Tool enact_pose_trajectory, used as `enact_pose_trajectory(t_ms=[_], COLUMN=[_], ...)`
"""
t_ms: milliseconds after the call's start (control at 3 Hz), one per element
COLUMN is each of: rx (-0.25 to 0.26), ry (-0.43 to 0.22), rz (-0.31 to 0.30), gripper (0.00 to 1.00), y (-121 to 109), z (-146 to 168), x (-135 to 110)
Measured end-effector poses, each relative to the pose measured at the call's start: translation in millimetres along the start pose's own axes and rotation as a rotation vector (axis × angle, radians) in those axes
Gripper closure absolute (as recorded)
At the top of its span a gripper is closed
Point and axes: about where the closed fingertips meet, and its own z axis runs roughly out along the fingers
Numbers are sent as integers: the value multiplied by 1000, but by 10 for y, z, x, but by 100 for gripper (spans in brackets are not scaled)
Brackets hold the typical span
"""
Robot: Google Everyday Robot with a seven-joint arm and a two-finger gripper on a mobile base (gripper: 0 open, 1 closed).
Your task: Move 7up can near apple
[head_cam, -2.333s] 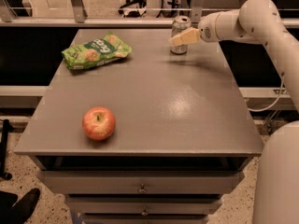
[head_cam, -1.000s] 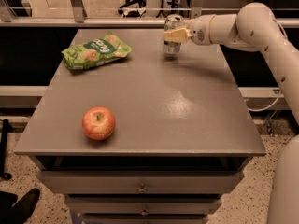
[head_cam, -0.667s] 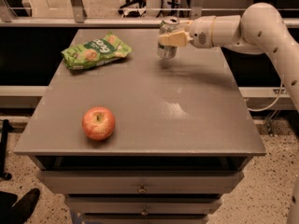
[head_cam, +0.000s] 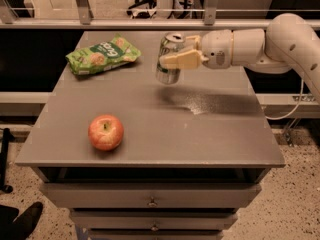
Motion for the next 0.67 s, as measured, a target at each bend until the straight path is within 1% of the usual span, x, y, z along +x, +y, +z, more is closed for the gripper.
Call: enact_pose_trajectory(t_ms=[333,667], rx=[-98,-172], ry=[-15,-2], rz=[0,-18], gripper=[100,100], y=[457,803], z=[52,149], x=[-6,12])
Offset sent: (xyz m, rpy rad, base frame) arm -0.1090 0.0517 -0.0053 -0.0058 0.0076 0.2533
